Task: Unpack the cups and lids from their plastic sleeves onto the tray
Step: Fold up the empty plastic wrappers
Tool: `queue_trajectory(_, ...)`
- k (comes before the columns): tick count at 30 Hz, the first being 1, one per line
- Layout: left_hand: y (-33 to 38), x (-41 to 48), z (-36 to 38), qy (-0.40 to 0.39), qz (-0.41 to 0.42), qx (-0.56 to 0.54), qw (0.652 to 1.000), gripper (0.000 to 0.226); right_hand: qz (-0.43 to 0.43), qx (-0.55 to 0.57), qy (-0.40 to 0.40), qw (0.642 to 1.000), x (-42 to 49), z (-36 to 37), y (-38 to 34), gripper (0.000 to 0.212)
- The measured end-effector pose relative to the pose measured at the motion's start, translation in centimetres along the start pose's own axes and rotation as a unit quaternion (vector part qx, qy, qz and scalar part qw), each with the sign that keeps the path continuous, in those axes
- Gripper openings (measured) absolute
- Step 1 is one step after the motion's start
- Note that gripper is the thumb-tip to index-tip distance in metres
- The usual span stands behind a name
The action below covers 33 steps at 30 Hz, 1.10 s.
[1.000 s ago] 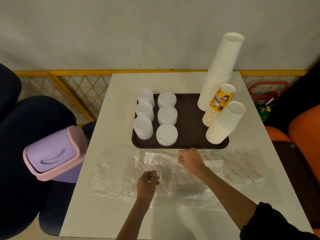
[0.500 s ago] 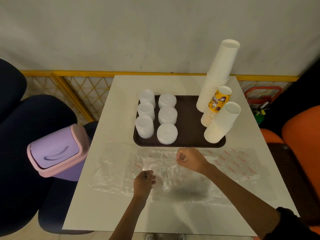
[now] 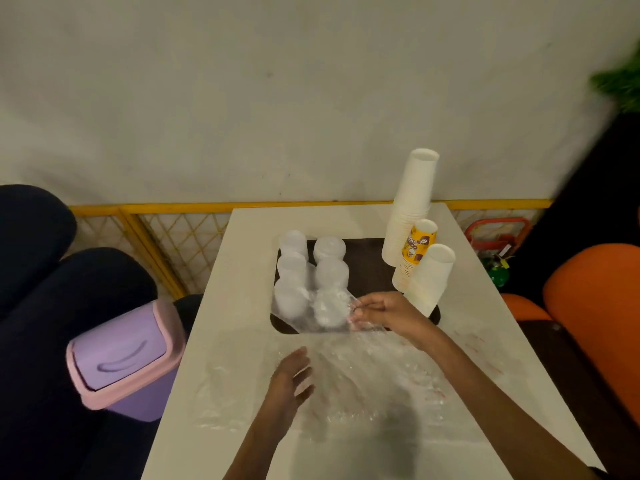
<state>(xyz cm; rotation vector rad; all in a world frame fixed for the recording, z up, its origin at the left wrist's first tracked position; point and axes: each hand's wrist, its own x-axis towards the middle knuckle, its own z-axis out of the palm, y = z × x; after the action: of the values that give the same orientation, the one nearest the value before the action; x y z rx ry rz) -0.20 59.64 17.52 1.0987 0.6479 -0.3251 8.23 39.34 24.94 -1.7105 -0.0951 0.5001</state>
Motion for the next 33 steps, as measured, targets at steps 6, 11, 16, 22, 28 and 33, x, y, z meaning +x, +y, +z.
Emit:
queue_trajectory(6,3.4,0.0,3.7,-0.115,-0.017,-0.043,0.992,0.019,-0.022,0.101,0.067,0.992,-0.8,0.2,-0.8,0.016)
queue_trajectory(11,4.8,0.5,4.6,-0.06,0.056,-0.005,0.997,0.006,-0.051,0.048,0.136,0.988,-1.8,-0.4,-0.5,0.008)
queue_trajectory(16,5.9,0.5,4.6,-0.018,0.158,0.051,0.986,0.01,-0.016,0.066,0.192,0.979,-2.8,-0.1,-0.6,0.014)
queue_trajectory(22,7.1,0.5,4.6,-0.009,0.199,0.118,0.973,0.008,0.021,0.073,0.169,0.983,-3.2,0.5,-0.7,0.016)
queue_trajectory(28,8.7,-1.0,5.3,-0.004,0.189,0.113,0.975,0.024,-0.03,0.05,0.223,0.973,-3.5,0.7,-1.1,0.017)
queue_trajectory(33,9.9,-1.7,5.3,0.012,0.192,0.099,0.976,0.029,-0.075,0.102,0.228,0.966,-3.8,0.6,-1.8,0.01)
